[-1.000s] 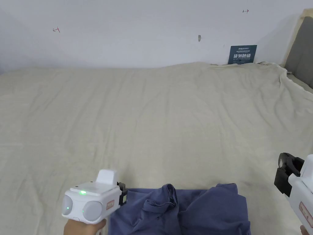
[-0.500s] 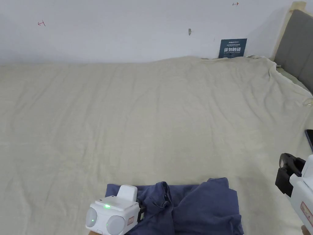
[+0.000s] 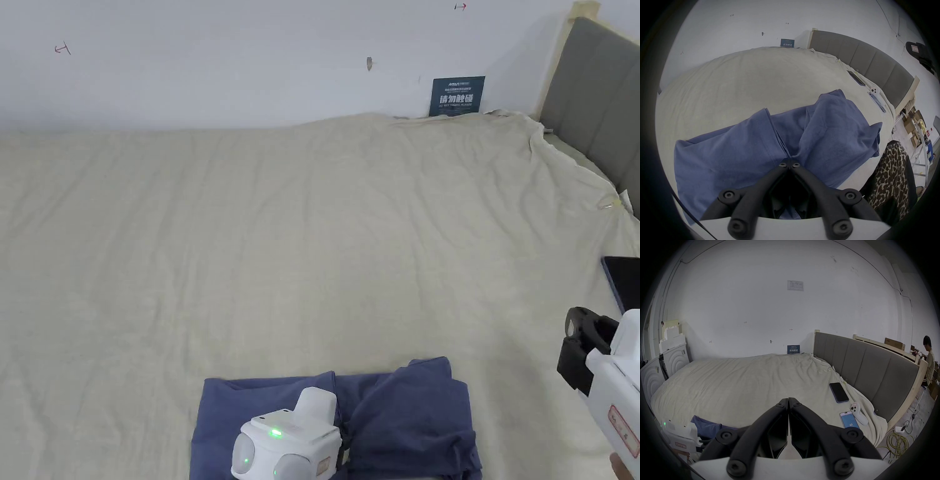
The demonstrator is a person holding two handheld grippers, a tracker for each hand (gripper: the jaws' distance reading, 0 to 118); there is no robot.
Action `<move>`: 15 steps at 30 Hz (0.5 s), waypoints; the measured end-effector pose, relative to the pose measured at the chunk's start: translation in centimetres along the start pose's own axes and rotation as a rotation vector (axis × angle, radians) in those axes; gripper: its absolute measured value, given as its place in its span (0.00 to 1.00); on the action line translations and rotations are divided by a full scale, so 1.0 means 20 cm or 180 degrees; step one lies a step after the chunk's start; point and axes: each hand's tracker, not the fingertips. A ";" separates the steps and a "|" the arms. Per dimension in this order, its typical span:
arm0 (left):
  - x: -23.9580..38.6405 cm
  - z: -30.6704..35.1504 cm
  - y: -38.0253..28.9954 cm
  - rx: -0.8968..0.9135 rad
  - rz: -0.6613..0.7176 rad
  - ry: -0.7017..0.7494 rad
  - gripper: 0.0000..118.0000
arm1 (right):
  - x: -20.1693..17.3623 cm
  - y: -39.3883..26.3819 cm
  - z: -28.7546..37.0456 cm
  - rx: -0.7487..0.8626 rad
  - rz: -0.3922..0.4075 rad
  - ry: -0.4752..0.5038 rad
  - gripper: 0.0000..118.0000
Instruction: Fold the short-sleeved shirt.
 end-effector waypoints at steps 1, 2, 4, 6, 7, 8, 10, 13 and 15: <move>-0.01 0.01 0.01 0.0000 0.0040 -0.0023 0.00 | 0.00 0.00 0.00 0.0007 -0.0002 -0.0001 0.00; -0.02 0.04 0.02 0.0012 0.0062 -0.0040 0.00 | 0.01 0.00 0.00 0.0007 -0.0004 -0.0005 0.00; -0.04 0.10 0.05 0.0074 0.0103 -0.0057 0.00 | 0.01 0.00 0.01 0.0009 0.0000 -0.0002 0.00; -0.09 0.18 0.10 0.0177 0.0222 -0.0147 0.00 | 0.01 0.01 0.00 0.0012 0.0009 0.0001 0.00; -0.11 0.23 0.12 0.0234 0.0289 -0.0188 0.00 | 0.00 0.01 0.00 0.0014 0.0010 0.0008 0.00; -0.15 0.28 0.15 0.0248 0.0339 -0.0217 0.00 | 0.00 0.02 0.00 0.0019 0.0011 0.0017 0.00; -0.23 0.38 0.19 0.0293 0.0437 -0.0304 0.00 | -0.01 0.03 0.00 0.0033 0.0023 0.0033 0.00; -0.40 0.49 0.22 0.0268 0.0670 -0.0403 0.00 | -0.04 0.04 0.00 0.0049 0.0035 0.0063 0.00; -0.52 0.55 0.23 0.0221 0.0855 -0.0459 0.06 | -0.06 0.05 -0.01 0.0053 0.0049 0.0083 0.00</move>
